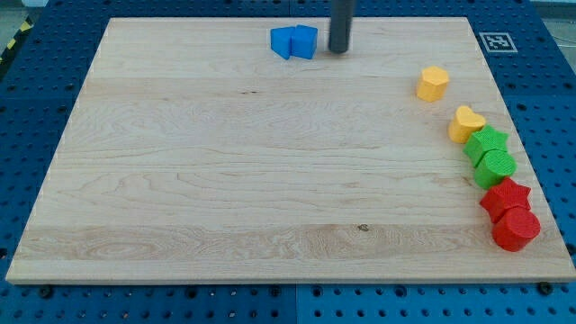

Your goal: Separate the red blocks from each other

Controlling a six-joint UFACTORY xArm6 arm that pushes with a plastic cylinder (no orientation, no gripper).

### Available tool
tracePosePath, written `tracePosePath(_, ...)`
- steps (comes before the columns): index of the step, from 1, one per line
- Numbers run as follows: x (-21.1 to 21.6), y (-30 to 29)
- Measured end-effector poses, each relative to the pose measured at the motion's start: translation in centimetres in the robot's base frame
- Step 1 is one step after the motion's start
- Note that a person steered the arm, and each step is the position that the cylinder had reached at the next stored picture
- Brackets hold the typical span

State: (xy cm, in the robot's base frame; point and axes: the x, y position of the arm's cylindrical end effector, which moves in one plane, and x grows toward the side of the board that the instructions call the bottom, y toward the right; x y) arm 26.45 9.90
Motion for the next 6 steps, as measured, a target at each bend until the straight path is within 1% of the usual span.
tracePosePath(1, 0.2, 9.9)
tracePosePath(2, 3.1, 20.6)
tracePosePath(3, 5.9, 24.6)
tracePosePath(4, 8.6, 24.6)
tracePosePath(6, 25.2, 23.5)
